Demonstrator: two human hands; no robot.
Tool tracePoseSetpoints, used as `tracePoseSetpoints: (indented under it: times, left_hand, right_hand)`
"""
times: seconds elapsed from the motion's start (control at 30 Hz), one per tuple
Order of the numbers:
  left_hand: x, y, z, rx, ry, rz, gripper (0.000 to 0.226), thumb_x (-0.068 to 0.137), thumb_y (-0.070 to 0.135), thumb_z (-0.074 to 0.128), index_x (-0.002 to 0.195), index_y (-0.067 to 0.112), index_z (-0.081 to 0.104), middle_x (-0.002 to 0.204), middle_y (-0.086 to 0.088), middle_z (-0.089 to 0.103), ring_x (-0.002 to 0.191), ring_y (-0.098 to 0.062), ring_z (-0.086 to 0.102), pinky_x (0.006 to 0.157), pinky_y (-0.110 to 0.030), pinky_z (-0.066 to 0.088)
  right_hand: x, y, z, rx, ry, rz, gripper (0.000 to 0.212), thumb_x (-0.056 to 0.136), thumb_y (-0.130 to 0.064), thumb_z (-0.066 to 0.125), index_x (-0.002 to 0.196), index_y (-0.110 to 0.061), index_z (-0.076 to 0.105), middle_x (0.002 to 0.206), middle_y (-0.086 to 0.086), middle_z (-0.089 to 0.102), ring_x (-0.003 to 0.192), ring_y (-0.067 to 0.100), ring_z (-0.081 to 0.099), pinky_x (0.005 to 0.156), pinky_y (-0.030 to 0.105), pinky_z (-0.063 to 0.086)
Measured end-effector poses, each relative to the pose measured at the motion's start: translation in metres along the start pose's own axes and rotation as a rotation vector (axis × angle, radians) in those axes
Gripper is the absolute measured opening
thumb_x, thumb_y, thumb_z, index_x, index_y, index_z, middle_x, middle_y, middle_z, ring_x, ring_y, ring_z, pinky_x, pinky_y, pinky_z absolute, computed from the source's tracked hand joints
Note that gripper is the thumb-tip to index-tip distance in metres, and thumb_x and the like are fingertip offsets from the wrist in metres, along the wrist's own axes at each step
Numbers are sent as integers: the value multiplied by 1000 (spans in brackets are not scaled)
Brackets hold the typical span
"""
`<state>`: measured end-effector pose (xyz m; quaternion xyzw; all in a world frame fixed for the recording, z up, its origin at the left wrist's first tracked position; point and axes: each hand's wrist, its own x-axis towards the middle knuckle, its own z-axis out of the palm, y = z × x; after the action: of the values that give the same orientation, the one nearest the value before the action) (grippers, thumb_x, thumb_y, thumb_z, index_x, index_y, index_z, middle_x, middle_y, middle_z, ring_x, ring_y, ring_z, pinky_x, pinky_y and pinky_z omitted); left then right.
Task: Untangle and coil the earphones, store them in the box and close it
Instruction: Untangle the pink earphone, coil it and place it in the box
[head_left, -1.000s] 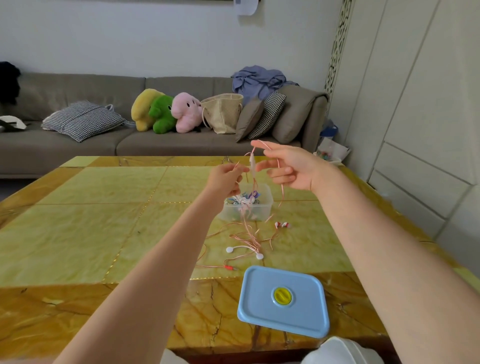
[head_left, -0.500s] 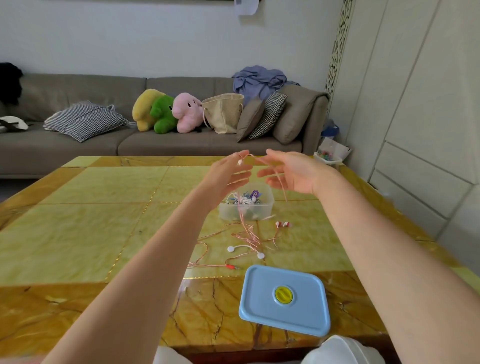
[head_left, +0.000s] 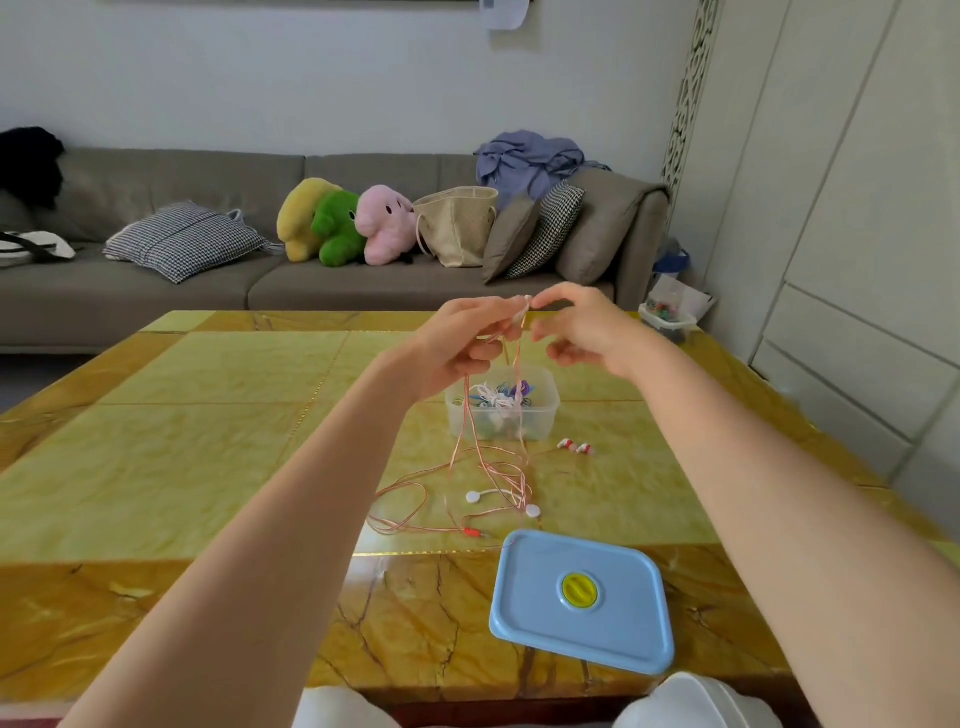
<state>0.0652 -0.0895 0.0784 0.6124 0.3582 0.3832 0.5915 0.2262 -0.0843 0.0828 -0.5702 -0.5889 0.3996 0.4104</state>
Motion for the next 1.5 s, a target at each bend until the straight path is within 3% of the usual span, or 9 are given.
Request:
tracePoseSetpoints:
  times: [0.13,0.4,0.53,0.77,0.97,1.07,1.2,1.37,1.5]
  left_hand:
    - [-1,3,3,-5,-57,-14,41,96,26,47,55,20,49,54,8,47,37,-1,22,36,-15,10]
    - [-1,-10,-8,268,63,-65,19,95,26,51,78,17,51,62,3,47,43,-4,29,38,-13,22]
    - [-2,-38,-25,424,211,-73,30,99,30,40,79,20,60,62,4,33,49,-7,26,42,-14,23]
    - [10,-19,-28,75,307,7,23,98,22,47,85,14,64,64,5,29,45,-3,24,37,-13,17]
    - [19,-22,-4,305,169,-38,27,98,11,41,84,8,64,62,3,34,49,-5,28,40,-13,22]
    - [26,-32,12,478,59,-61,26,99,8,38,95,6,63,63,1,36,53,-8,28,45,-15,23]
    - [34,-41,18,605,37,-41,25,98,13,41,80,13,58,64,0,42,56,-11,36,50,-18,32]
    - [34,-56,17,469,62,7,30,99,10,39,123,23,52,62,0,39,45,-4,33,43,-14,29]
    - [29,-68,-10,520,177,-42,27,99,13,42,118,9,61,58,1,36,46,-6,30,43,-14,24]
  right_hand:
    - [-10,-7,10,-171,-287,6,15,87,-4,60,89,-19,60,64,5,59,41,9,42,37,15,32]
    - [2,-24,-3,750,353,0,34,99,-4,32,70,-4,50,52,11,61,44,17,59,40,20,48]
    - [12,-18,-29,725,646,0,34,99,-6,32,73,3,53,66,15,61,58,24,62,66,32,57]
    - [8,61,-16,147,280,387,19,95,-3,39,93,1,58,41,7,60,31,14,55,32,15,40]
    - [-6,85,-7,-201,-34,482,46,95,5,40,139,-5,35,84,20,64,37,11,53,33,16,35]
    - [-2,73,-4,-1,-85,291,56,85,6,57,133,-21,45,101,8,66,46,9,57,40,18,39]
    - [-3,52,7,129,-278,185,20,90,0,53,98,-18,60,80,1,66,51,10,63,43,17,44]
    - [14,48,12,154,88,116,23,94,2,41,82,-7,59,60,4,46,38,9,51,36,15,39]
    - [26,52,-10,348,396,150,34,92,6,35,68,-9,55,54,3,40,43,12,41,33,13,27]
